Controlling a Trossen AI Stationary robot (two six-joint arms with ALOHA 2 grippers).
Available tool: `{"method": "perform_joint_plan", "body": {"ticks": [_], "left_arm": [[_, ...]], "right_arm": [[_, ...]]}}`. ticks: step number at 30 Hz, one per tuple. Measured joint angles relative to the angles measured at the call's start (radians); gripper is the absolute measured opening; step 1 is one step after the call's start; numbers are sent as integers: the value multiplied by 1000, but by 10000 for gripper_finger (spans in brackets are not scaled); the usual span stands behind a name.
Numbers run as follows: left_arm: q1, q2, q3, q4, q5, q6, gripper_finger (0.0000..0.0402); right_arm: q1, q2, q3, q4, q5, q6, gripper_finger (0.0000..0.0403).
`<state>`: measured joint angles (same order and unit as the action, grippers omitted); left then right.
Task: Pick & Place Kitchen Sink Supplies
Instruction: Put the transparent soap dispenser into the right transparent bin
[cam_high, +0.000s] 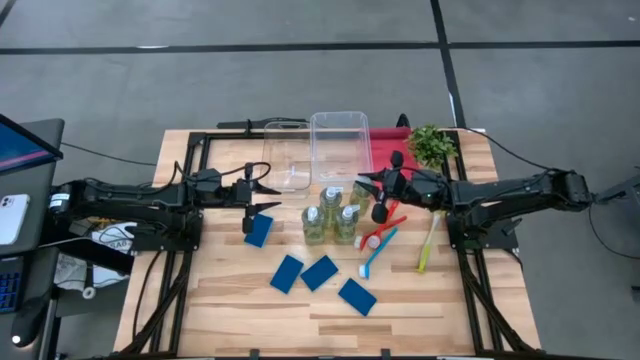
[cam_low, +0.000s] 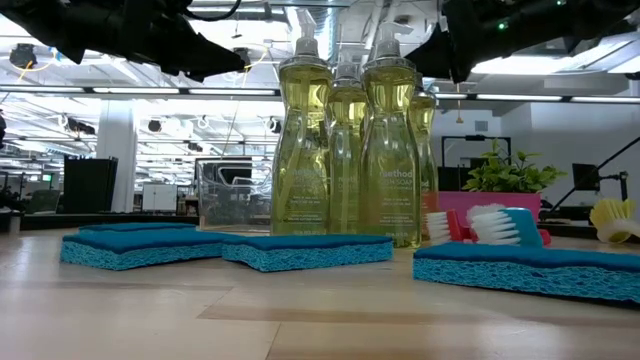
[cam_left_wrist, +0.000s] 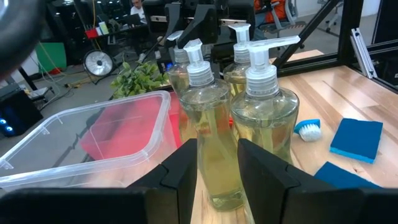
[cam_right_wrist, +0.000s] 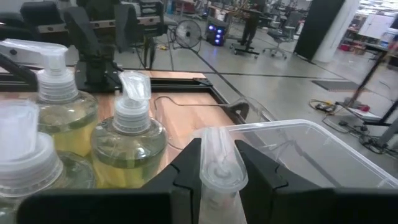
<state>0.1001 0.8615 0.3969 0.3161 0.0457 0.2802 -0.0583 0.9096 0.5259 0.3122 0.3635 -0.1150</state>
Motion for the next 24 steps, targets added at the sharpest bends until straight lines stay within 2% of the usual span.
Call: {"method": "perform_joint_plan", "body": {"ticks": [4, 10, 13, 19, 24], "left_arm": [[0, 0, 0, 0, 0, 0, 118], [0, 0, 0, 0, 0, 0, 118], [0, 0, 0, 0, 0, 0, 118], [0, 0, 0, 0, 0, 0, 118], [0, 0, 0, 0, 0, 0, 118]], "right_arm": [[22, 0, 6, -18, 78, 1, 67], [59, -1, 68, -133, 91, 42, 67], [80, -1, 75, -135, 96, 42, 67], [107, -1, 75, -111, 186, 46, 67], [117, -22, 86, -106, 192, 35, 67]]}}
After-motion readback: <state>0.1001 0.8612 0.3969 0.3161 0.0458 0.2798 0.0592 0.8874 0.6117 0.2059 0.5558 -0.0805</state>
